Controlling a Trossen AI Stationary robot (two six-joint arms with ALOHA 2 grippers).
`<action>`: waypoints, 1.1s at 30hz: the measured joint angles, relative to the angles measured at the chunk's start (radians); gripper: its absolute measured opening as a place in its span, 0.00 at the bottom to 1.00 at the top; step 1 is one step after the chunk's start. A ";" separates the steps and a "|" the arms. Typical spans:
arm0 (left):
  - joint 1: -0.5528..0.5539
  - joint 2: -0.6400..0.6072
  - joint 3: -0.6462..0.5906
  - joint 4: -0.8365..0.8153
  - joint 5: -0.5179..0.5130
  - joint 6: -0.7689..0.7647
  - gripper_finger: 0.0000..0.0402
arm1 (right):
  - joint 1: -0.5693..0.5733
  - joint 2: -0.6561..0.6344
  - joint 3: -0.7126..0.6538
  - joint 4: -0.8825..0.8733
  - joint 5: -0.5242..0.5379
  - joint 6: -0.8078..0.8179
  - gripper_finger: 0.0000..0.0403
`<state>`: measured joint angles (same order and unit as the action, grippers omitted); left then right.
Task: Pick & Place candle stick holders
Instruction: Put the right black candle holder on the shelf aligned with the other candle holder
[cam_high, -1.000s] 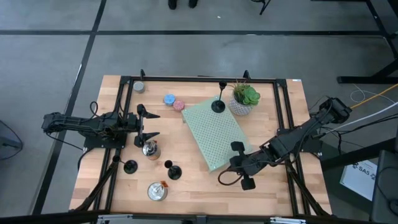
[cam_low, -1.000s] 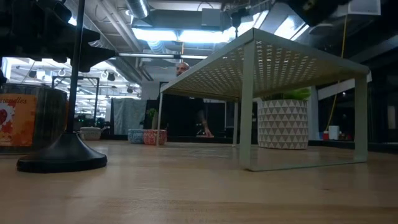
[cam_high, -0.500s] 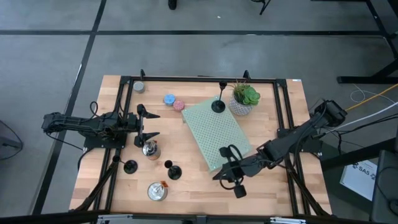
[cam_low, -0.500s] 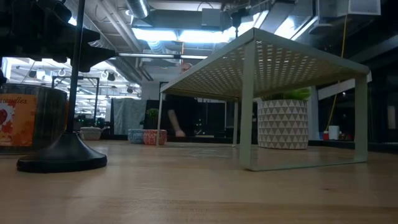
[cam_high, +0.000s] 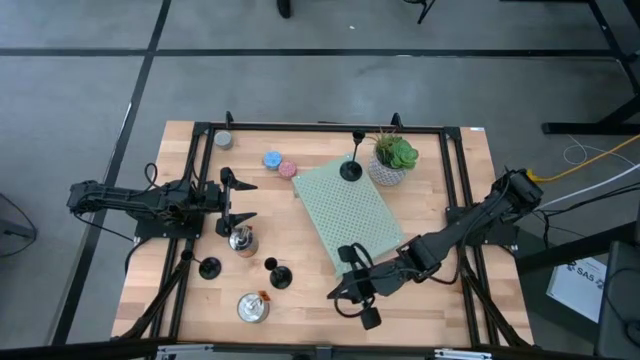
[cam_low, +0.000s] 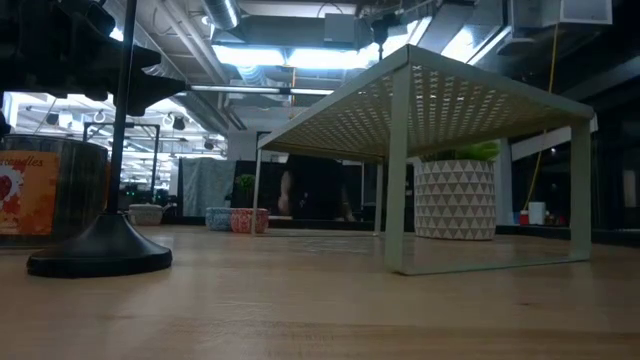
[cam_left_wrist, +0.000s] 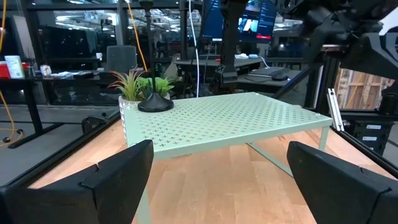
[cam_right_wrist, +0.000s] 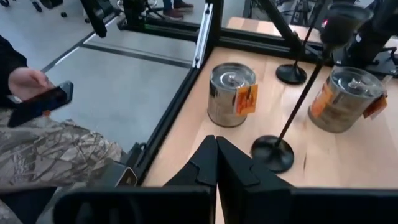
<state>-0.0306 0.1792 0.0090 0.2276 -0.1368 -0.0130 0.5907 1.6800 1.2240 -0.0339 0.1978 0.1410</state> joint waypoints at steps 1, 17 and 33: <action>0.000 0.000 0.000 0.000 0.000 0.000 0.92 | 0.000 0.008 0.000 0.015 0.000 0.000 0.01; 0.000 0.000 0.000 0.000 0.000 0.000 0.92 | -0.062 0.112 0.001 0.258 -0.044 0.000 0.23; 0.000 0.000 0.000 0.000 0.000 0.000 0.92 | -0.159 0.270 0.108 0.341 -0.018 -0.019 0.55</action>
<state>-0.0305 0.1793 0.0086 0.2272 -0.1371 -0.0132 0.4321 1.9499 1.3320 0.3067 0.1803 0.1223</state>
